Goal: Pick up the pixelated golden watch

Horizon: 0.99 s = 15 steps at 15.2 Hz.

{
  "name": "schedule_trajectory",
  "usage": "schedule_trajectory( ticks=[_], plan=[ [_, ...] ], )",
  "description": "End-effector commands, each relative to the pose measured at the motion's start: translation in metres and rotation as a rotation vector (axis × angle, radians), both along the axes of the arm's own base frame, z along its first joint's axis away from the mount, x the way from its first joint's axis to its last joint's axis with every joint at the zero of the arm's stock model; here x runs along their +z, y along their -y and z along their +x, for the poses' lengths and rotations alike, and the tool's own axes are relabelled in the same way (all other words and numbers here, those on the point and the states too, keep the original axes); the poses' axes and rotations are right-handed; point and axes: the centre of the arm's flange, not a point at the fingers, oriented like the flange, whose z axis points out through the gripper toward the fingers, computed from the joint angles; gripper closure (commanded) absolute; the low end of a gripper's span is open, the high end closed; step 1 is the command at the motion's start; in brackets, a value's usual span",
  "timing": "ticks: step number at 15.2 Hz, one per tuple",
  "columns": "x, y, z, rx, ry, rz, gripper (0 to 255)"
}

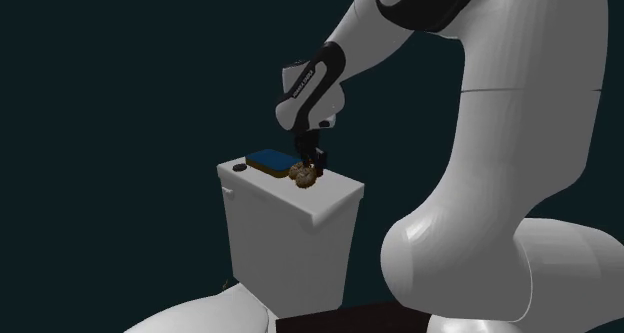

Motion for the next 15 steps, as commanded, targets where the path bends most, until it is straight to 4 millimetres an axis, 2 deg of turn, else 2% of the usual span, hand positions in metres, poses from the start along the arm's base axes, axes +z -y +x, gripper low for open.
schedule_trajectory(
  ticks=[1, 13, 15],
  plan=[
    [0.009, 0.0, 0.0, 0.0, 0.0, 0.0, 255],
    [0.072, 0.0, 0.0, 0.0, 0.0, 0.0, 255],
    [0.073, 0.0, 0.0, 0.0, 0.0, 0.0, 255]
  ],
)
